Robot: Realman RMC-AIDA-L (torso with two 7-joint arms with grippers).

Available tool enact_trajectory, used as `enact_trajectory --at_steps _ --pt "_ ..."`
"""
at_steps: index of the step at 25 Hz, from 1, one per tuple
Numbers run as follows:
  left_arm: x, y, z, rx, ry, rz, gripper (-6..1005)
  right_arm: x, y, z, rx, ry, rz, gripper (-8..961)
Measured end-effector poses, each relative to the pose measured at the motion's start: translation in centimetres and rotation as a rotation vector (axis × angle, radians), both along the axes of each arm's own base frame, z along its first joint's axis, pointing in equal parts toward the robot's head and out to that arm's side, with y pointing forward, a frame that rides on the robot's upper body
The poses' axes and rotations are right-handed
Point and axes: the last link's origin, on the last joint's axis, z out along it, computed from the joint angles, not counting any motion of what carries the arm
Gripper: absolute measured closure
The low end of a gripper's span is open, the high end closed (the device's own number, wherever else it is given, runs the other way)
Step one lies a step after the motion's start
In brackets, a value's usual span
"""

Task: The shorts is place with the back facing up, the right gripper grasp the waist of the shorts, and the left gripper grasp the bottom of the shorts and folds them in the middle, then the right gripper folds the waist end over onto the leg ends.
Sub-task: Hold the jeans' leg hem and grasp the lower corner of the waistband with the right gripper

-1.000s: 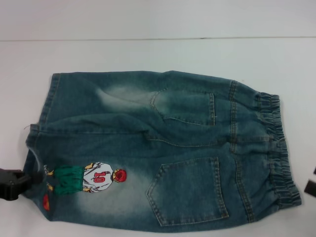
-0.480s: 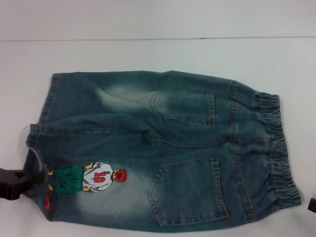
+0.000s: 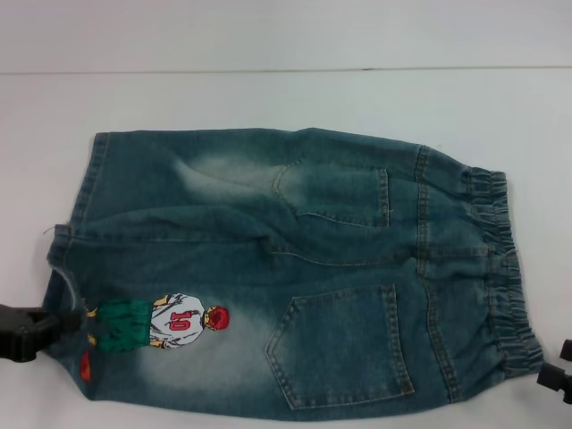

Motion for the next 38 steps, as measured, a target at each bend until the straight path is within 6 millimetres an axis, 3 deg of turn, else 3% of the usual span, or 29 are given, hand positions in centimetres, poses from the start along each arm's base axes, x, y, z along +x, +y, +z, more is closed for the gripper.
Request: enact_trajectory --at_steps 38 --pt "0.4 -0.2 -0.1 -0.001 -0.029 -0.018 979 -1.7 2.6 -0.9 -0.135 0.032 0.040 60"
